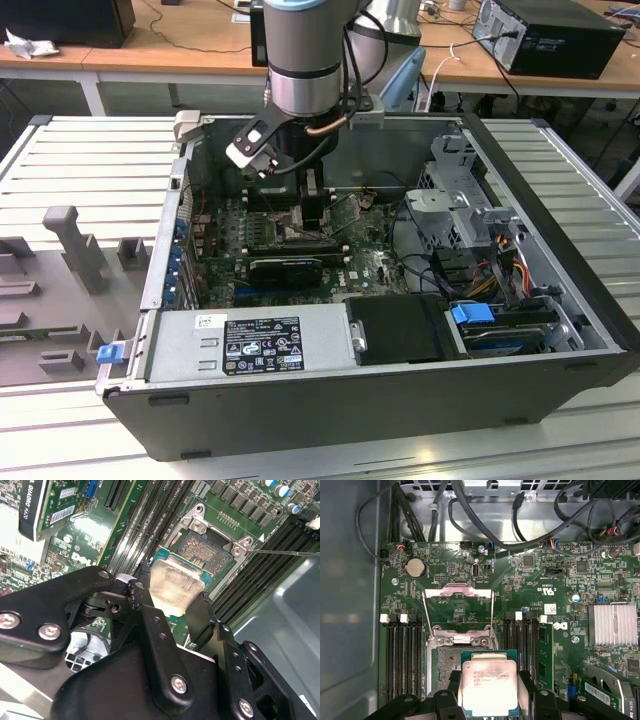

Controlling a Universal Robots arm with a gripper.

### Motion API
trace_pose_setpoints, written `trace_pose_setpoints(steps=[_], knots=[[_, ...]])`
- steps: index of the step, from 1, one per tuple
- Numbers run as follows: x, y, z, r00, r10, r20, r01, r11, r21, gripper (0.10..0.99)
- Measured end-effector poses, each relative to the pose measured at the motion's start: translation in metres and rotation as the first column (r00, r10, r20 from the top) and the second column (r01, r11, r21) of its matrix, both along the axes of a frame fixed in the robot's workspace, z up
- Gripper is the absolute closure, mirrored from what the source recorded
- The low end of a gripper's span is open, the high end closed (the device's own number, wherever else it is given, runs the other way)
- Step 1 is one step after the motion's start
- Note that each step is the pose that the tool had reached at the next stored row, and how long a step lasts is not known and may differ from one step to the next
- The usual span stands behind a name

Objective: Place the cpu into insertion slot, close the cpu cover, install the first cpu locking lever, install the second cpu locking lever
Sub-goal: 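Place the cpu into insertion slot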

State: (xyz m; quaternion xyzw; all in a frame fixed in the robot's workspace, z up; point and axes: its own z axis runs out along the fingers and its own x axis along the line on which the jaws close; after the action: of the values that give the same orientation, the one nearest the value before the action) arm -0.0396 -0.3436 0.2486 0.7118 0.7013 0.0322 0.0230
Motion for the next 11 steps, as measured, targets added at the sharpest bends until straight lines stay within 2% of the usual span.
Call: trace_pose_setpoints(steps=[11], knots=[[-0.0001, 0.0002, -0.0066, 1.0, 0.0, 0.0001, 0.0, 1.0, 0.0, 0.561]])
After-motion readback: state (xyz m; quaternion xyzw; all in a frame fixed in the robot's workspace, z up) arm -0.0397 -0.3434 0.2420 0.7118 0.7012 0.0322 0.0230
